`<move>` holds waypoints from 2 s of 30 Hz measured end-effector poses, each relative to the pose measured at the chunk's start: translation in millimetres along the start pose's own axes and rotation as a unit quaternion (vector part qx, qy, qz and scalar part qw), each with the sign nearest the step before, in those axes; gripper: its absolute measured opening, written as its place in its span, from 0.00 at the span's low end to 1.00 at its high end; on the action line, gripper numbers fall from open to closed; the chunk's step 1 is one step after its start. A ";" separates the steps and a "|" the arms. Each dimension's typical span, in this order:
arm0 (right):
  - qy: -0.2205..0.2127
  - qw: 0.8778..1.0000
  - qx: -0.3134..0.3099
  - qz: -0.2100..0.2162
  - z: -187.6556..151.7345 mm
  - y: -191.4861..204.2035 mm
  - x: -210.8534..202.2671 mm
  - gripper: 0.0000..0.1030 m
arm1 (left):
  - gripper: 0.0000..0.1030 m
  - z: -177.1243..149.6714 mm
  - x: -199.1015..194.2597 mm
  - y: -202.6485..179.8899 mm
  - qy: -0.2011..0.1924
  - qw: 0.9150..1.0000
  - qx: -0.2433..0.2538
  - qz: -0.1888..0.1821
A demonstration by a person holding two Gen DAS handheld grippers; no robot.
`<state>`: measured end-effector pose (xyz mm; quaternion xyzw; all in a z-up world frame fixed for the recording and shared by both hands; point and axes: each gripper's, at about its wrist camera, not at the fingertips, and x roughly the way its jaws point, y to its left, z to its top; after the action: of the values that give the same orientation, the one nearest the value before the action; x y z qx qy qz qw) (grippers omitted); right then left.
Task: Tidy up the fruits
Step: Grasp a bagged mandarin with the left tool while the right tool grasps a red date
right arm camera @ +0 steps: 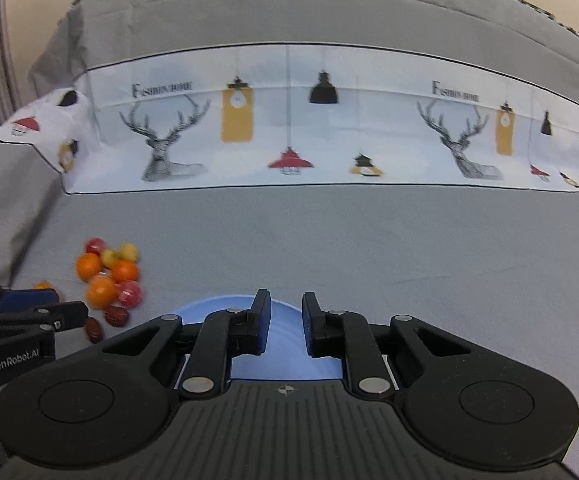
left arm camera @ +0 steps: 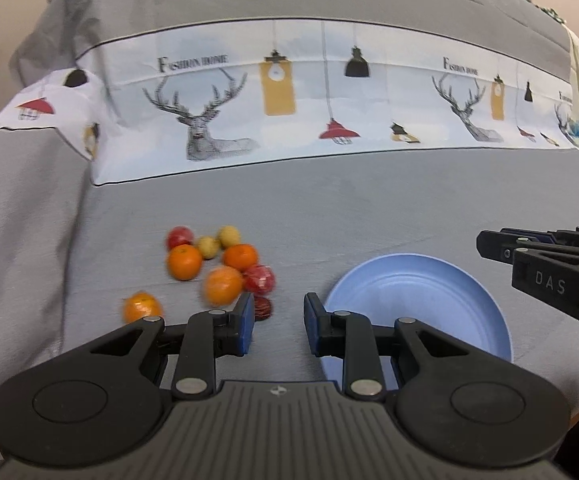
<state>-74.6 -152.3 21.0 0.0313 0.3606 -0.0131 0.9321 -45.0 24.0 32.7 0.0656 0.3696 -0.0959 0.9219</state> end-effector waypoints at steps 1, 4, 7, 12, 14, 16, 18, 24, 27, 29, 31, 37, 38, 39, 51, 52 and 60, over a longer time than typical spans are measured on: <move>0.000 1.000 -0.002 0.008 0.5 5.4 -0.3 0.17 | 0.29 -4.0 -0.5 3.6 -0.005 1.000 0.002 0.002; -0.005 1.000 -0.010 0.029 0.2 20.9 0.5 0.17 | 0.29 -19.1 7.2 16.7 -0.001 1.000 -0.009 0.007; -0.016 0.999 -0.015 0.043 -0.5 33.4 0.9 0.17 | 0.29 -28.4 12.6 31.8 -0.009 0.999 -0.044 0.000; -0.017 0.998 -0.021 0.062 -5.6 46.6 9.4 0.18 | 0.29 -34.2 23.0 51.2 -0.022 0.995 -0.094 0.009; -0.016 0.997 -0.024 0.069 -9.1 49.8 15.5 0.18 | 0.29 -31.6 26.4 60.3 -0.025 0.992 -0.119 0.025; -0.011 0.997 -0.024 0.078 -11.2 52.6 22.4 0.18 | 0.30 -29.1 30.0 71.0 -0.030 0.988 -0.144 0.044; -0.007 0.996 -0.023 0.088 -11.3 56.1 27.5 0.18 | 0.32 -27.3 33.8 80.7 -0.033 0.983 -0.168 0.063; 0.010 0.991 -0.028 0.131 -11.3 73.8 43.1 0.18 | 0.59 -28.4 40.4 122.7 -0.033 0.952 -0.275 0.126; 0.026 0.988 -0.042 0.147 -13.7 90.6 55.1 0.19 | 0.61 -30.1 44.4 139.2 -0.026 0.941 -0.310 0.131; 0.034 0.986 -0.051 0.154 -14.1 101.6 65.0 0.21 | 0.64 -29.5 47.3 142.1 -0.020 0.942 -0.311 0.123; 0.036 0.986 -0.056 0.150 -12.4 110.0 73.8 0.26 | 0.67 -28.0 50.6 141.9 -0.014 0.946 -0.304 0.117; 0.087 0.985 -0.056 0.136 -14.5 125.4 116.6 0.45 | 0.71 -32.1 59.8 136.8 0.003 0.950 -0.292 0.113; 0.097 0.985 -0.055 0.133 -16.3 127.2 123.1 0.48 | 0.71 -31.9 61.8 135.6 0.003 0.950 -0.289 0.113; 0.096 0.985 -0.048 0.131 -17.0 127.3 127.2 0.49 | 0.72 -31.5 63.2 134.2 0.003 0.952 -0.285 0.114; 0.116 0.984 -0.070 0.119 -18.2 136.4 142.3 0.45 | 0.64 -26.9 81.4 119.2 0.025 0.964 -0.242 0.103; 0.115 0.984 -0.072 0.117 -18.4 136.2 142.0 0.43 | 0.57 -27.9 81.9 119.6 0.027 0.964 -0.241 0.108; 0.108 0.984 -0.068 0.126 -14.5 128.7 131.4 0.30 | 0.40 -26.9 74.1 122.2 0.015 0.964 -0.242 0.107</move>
<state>18.9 -23.2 -71.9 0.0138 0.4521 0.1322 0.8820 17.0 138.6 -32.0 -0.1190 0.3863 0.0965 0.9095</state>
